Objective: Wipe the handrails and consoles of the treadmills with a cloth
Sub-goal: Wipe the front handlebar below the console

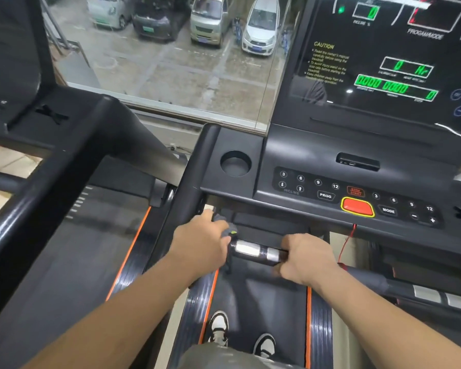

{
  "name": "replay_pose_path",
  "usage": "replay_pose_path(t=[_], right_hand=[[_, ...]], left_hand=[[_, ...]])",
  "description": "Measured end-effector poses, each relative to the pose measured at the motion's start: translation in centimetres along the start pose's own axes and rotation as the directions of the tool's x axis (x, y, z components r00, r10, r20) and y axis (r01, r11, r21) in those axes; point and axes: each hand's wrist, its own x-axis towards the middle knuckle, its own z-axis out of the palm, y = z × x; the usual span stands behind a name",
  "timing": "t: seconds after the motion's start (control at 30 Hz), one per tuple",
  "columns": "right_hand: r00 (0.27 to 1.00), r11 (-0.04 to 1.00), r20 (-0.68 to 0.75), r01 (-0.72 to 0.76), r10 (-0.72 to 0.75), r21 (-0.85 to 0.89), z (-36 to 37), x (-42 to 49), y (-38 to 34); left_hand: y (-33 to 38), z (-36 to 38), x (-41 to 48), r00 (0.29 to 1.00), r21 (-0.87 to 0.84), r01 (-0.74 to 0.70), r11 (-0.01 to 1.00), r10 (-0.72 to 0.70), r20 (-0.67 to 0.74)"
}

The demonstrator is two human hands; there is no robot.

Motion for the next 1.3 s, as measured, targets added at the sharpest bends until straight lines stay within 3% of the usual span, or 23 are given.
replay_pose_path(t=[0.07,0.2,0.33,0.43,0.5,0.53,0.6,0.67,0.8,0.93,1.0,1.3], right_hand=[[1.0,1.0,-0.02,-0.009,0.009,0.018,0.5,-0.2,0.0],[0.998,0.999,-0.063,0.005,-0.002,0.039,1.2,-0.7,0.0],[0.998,0.996,-0.06,0.019,-0.014,0.089,1.4,-1.2,0.4],[0.997,0.964,-0.05,0.074,-0.064,0.255,1.6,-2.0,2.1],[0.991,0.922,-0.103,0.117,-0.084,0.37,1.7,-3.0,3.9],[0.986,0.906,-0.146,0.128,-0.074,0.405,1.8,-3.5,5.0],[0.98,0.896,-0.199,0.1,-0.013,0.433,2.0,-4.4,7.7],[0.98,0.922,-0.191,0.021,0.057,0.387,2.2,-4.9,10.5],[0.993,0.954,-0.078,-0.065,0.091,0.292,2.7,-5.3,14.2],[0.999,0.98,-0.018,-0.035,0.039,0.193,3.8,-4.9,16.7],[0.999,0.99,-0.037,0.002,0.003,0.142,4.3,-4.6,17.8],[0.992,0.989,-0.096,0.098,-0.087,0.112,4.2,-3.5,19.1]], left_hand=[[2.2,0.7,1.1,1.0,0.131,0.004,0.991,-0.006,0.012],[5.2,1.5,4.1,0.986,0.271,-0.048,0.961,0.002,0.167],[5.3,0.0,5.2,0.968,0.255,-0.097,0.962,0.032,0.247],[4.8,0.5,2.7,0.983,0.18,-0.122,0.976,0.094,0.159],[4.0,2.1,-0.1,0.993,0.025,-0.096,0.995,0.097,-0.062],[3.4,2.9,-1.4,0.991,-0.057,-0.103,0.993,0.097,-0.097],[2.5,4.3,-3.0,0.984,-0.047,-0.157,0.987,0.152,-0.09],[2.7,4.8,-2.6,0.98,0.023,-0.153,0.988,0.154,-0.123],[9.2,5.4,-0.2,0.998,0.12,-0.046,0.992,0.05,-0.037],[20.0,7.8,-0.4,0.969,0.152,-0.249,0.957,0.247,0.031],[22.3,8.0,-0.3,0.96,0.153,-0.279,0.948,0.275,0.048],[12.1,4.4,-1.1,0.999,0.137,0.031,0.99,-0.032,0.007]])
